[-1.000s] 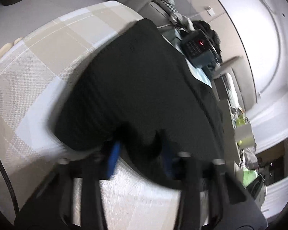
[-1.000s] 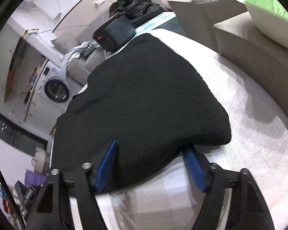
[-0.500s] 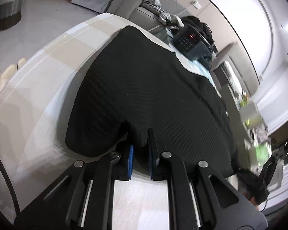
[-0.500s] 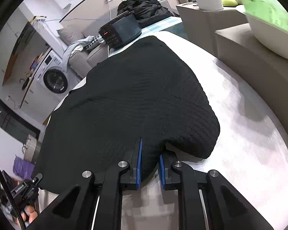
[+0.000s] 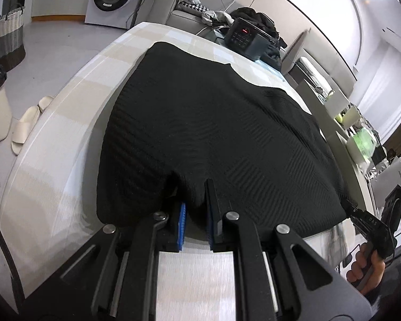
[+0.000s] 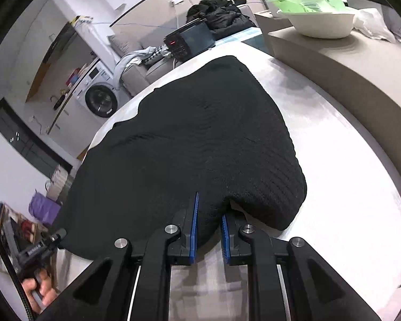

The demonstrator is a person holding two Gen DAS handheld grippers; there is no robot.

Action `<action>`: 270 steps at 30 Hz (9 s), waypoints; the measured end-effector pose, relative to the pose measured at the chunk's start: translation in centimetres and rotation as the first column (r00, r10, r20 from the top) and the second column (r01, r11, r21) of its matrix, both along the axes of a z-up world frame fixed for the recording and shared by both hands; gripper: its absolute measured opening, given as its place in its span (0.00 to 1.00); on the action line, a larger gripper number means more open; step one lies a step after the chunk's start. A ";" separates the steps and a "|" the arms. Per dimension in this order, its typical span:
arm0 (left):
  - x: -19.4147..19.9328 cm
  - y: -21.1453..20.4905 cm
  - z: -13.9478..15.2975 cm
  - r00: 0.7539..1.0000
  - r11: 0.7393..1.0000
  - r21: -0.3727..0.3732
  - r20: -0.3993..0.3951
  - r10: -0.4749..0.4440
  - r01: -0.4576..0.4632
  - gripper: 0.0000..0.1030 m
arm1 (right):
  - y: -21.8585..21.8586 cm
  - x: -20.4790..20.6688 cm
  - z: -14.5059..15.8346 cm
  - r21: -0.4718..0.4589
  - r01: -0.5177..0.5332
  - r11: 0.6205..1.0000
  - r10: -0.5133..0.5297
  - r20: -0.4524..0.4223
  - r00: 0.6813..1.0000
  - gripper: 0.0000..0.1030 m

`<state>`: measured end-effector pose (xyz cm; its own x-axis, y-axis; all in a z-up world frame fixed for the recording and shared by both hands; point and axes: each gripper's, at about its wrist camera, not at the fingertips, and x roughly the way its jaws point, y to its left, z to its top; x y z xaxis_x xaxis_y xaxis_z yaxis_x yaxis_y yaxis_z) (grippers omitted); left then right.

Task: Fold small clothes

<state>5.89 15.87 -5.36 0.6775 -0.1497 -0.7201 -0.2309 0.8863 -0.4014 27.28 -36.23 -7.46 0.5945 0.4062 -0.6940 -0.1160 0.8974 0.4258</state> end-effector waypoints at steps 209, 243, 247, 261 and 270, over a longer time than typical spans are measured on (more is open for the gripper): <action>1.4 4.4 -0.3 0.991 0.951 0.308 -0.123 0.045 -0.005 0.99 | -2.7 0.2 -0.4 -0.440 -0.071 0.895 0.080 0.001 0.997 0.94; 1.8 2.5 -0.7 0.994 0.949 0.309 -0.110 -0.025 0.058 0.53 | -4.0 -0.9 -0.1 -0.245 -0.107 0.964 0.115 0.016 0.993 0.12; 1.6 2.5 -0.7 0.994 0.947 0.317 -0.110 -0.022 0.056 0.53 | -4.3 -0.8 0.1 -0.238 -0.107 0.965 0.115 0.020 0.993 0.12; 1.0 2.3 -0.1 0.993 0.939 0.335 -0.109 -0.041 0.076 0.30 | -5.0 -0.9 0.0 -0.230 -0.106 0.967 0.114 0.020 0.993 0.12; 0.3 2.7 0.4 0.991 0.939 0.328 -0.111 -0.069 0.102 0.28 | -5.6 -0.4 0.3 -0.225 -0.085 0.971 0.088 0.004 0.996 0.16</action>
